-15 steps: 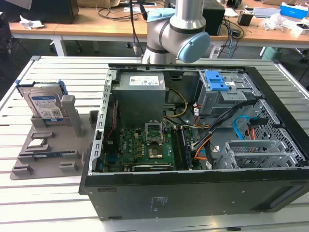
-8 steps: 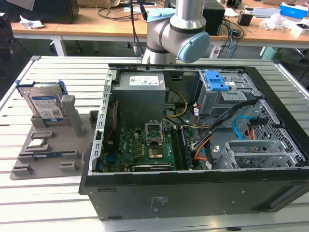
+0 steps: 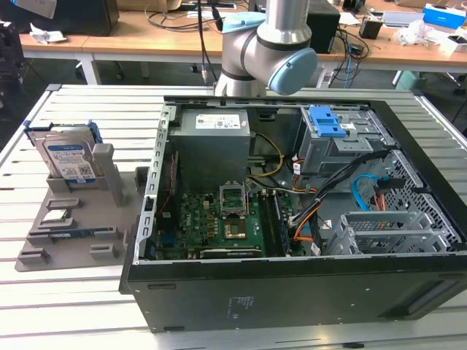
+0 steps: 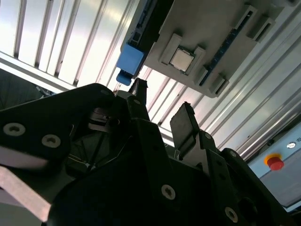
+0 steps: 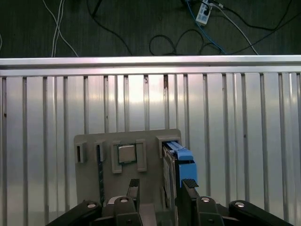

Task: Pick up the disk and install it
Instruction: 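Pick up the disk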

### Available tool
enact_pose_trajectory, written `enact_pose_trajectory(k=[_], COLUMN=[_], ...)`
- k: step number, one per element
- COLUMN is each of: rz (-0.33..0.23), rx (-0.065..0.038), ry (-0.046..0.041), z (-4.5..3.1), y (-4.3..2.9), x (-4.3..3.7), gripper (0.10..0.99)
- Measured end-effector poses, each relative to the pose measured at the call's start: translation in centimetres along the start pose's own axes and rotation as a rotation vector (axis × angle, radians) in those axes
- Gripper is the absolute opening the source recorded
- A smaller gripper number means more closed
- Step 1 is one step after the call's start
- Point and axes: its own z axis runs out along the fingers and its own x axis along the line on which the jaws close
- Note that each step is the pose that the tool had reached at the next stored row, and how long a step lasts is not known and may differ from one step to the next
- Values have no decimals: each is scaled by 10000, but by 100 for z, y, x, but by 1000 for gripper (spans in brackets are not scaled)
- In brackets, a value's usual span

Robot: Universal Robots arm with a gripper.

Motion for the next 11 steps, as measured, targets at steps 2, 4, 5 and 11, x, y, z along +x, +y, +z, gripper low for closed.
enact_pose_trajectory(k=[2, 4, 5, 11], rz=[0, 0, 0, 0], rx=[1, 0, 0, 0], ry=[0, 1, 1, 1], z=[9, 16, 19, 44], y=[-6, -11, -13, -32], x=[0, 0, 0, 0], gripper=[482, 482, 482, 482])
